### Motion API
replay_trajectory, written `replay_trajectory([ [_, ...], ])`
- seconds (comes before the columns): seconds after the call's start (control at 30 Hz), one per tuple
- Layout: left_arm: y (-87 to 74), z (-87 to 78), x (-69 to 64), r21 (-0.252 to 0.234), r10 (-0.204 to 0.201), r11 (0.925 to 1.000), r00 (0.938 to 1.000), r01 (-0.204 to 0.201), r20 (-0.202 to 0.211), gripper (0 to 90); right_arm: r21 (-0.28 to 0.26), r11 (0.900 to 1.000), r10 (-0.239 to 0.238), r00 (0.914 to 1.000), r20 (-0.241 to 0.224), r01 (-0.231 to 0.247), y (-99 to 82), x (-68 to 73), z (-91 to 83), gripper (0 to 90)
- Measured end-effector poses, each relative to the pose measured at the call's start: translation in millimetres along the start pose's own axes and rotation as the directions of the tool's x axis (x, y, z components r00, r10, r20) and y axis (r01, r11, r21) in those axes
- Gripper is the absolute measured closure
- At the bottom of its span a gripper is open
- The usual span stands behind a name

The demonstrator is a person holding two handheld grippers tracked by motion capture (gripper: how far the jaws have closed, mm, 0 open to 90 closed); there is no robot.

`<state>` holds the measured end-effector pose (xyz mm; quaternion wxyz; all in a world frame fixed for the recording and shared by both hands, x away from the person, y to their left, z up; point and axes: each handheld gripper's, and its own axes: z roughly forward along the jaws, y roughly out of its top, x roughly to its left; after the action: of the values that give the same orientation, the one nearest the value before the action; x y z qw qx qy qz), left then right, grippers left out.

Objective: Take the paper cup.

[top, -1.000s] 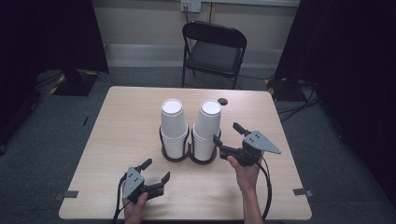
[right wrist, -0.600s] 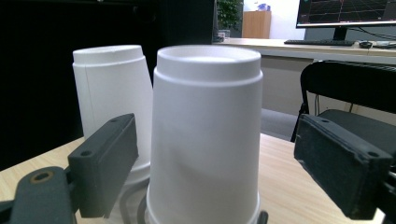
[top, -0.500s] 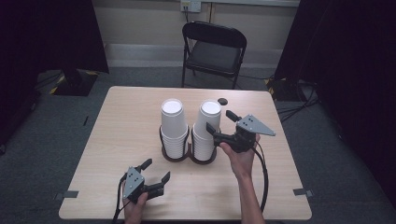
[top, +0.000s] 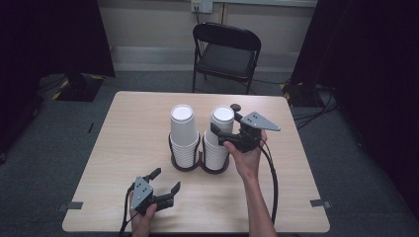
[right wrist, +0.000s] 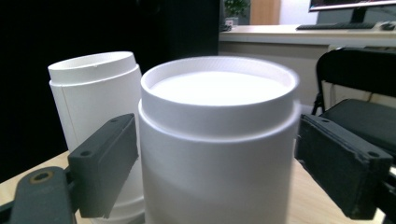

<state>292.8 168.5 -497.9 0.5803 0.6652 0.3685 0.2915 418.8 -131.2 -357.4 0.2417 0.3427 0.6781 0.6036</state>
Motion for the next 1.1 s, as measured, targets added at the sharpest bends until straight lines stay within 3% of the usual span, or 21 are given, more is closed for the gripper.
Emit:
replay_trajectory([
  [0.13,0.3,0.4,-0.6,0.005,0.013,0.9999,0.9999,-0.013,-0.001,15.8,0.033,0.9994,-0.013,0.9998,0.013,0.013,-5.2,1.1,9.9,12.8],
  [0.27,0.0,0.0,-0.1,0.0,0.0,1.0,1.0,0.0,0.001,15.9,0.06,0.9982,0.01,0.9999,0.001,-0.01,-12.4,-2.2,16.5,12.8],
  [0.37,0.1,0.0,-0.7,0.002,0.005,1.0,1.0,-0.005,-0.004,15.9,0.091,0.9958,-0.01,0.9999,0.014,0.008,-15.3,-1.3,19.3,12.6],
  [0.43,0.2,0.3,-0.5,0.005,0.012,0.9999,0.9999,-0.012,-0.002,15.9,0.107,0.9942,0.011,0.9999,0.007,-0.012,-19.3,-3.1,21.4,11.9],
  [1.1,0.1,0.1,-0.5,0.003,0.014,0.9999,0.9998,-0.014,0.013,15.7,0.153,0.9881,0.014,0.9999,0.006,-0.015,-27.3,-5.1,29.9,11.2],
])
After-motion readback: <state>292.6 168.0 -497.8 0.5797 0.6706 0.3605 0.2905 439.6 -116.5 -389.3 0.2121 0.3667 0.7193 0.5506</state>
